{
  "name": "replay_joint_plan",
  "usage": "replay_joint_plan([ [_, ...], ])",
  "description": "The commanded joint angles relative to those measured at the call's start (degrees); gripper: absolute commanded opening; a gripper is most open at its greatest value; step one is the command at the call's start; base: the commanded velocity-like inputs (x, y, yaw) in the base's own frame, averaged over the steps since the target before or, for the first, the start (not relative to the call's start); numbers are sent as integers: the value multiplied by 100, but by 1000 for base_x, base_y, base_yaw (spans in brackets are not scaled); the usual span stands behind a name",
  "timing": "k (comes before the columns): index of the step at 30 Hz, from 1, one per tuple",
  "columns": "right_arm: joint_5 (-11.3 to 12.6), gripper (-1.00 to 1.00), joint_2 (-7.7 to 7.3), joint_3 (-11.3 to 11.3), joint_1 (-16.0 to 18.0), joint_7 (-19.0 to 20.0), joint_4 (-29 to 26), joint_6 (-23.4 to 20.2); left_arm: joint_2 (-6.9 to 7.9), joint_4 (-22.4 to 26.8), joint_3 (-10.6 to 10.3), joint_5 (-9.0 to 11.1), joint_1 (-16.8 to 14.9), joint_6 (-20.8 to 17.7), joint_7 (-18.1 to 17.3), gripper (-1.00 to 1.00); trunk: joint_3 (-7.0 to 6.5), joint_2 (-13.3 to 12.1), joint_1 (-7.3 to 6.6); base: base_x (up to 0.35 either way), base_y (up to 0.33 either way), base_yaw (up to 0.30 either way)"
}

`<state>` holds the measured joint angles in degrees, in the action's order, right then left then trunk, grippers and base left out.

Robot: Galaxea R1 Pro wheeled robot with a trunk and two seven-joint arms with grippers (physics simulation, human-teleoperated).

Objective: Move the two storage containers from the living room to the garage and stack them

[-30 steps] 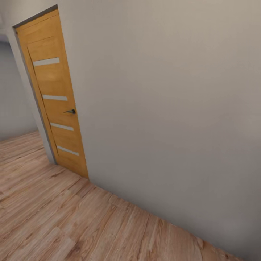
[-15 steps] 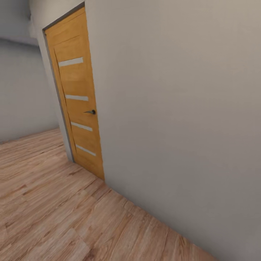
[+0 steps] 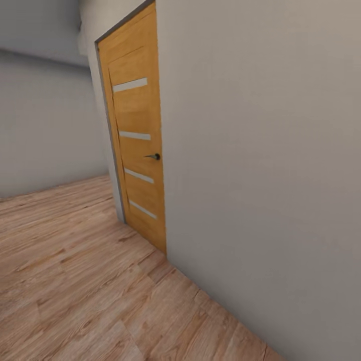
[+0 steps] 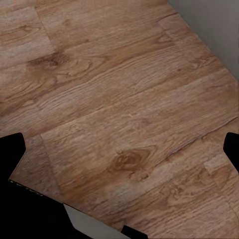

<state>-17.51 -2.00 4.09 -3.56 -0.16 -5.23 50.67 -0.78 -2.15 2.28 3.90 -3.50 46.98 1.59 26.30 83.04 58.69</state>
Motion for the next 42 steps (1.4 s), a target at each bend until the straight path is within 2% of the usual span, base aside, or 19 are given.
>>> replay_joint_plan([
  [1, 28, 100, -3, 39, -4, -2, -13, 4, -1, -22, 18, -1, -10, 30, 1, 100, 5, 3, 3, 282, 133, 274],
  [10, 69, 100, -10, 14, -2, -49, -37, -12, 41, -21, 22, 2, -10, 22, -1, 100, 5, 3, 3, 272, 118, 280],
  [16, 90, 100, -10, 5, 40, -401, -276, -102, -12, -22, -1, -51, -10, 6, -7, 100, 5, 3, 3, 65, 19, 288],
  [21, 66, 100, -6, 4, 98, -491, -736, -950, -3, -2, -15, -63, -10, -15, -16, 100, 5, 3, 3, 33, 2, 289],
  [23, 36, 100, 26, 13, 113, -499, -967, -1252, -15, 171, -16, -67, -10, -22, -22, 100, 5, 3, 3, 44, 0, 289],
  [27, 6, 100, 103, 20, 229, -502, -1241, -1416, -147, 404, -22, -79, -10, -24, -24, 100, 7, 3, 3, 13, 0, 289],
  [30, 44, 100, 115, 19, 375, -504, -1292, -1454, -192, 447, -25, -81, -10, -23, -18, 100, 12, 3, 3, 3, 0, 289],
  [35, 83, 100, 107, 7, 502, -511, -1298, -1719, -90, 595, -7, -36, -10, -22, -13, 100, 22, 3, 3, 1, 0, 289],
  [37, 87, 100, 105, 8, 509, -499, -1285, -1752, -94, 628, -6, -36, -10, -41, -15, 100, 26, 3, 3, 0, 0, 289],
  [38, 88, 100, 105, 10, 511, -479, -1276, -1765, -99, 640, -7, -37, -10, -110, -13, 100, 28, 3, 3, 0, 0, 289],
  [40, 83, 100, 102, 13, 514, -481, -1259, -1792, -122, 789, -8, -22, -10, -700, -2, 100, 32, 3, 3, 0, 0, 289],
  [42, 87, 100, 89, 8, 514, -488, -1255, -1790, -122, 829, -4, -18, -10, -753, -1, 100, 37, 3, 3, 0, 0, 289],
])
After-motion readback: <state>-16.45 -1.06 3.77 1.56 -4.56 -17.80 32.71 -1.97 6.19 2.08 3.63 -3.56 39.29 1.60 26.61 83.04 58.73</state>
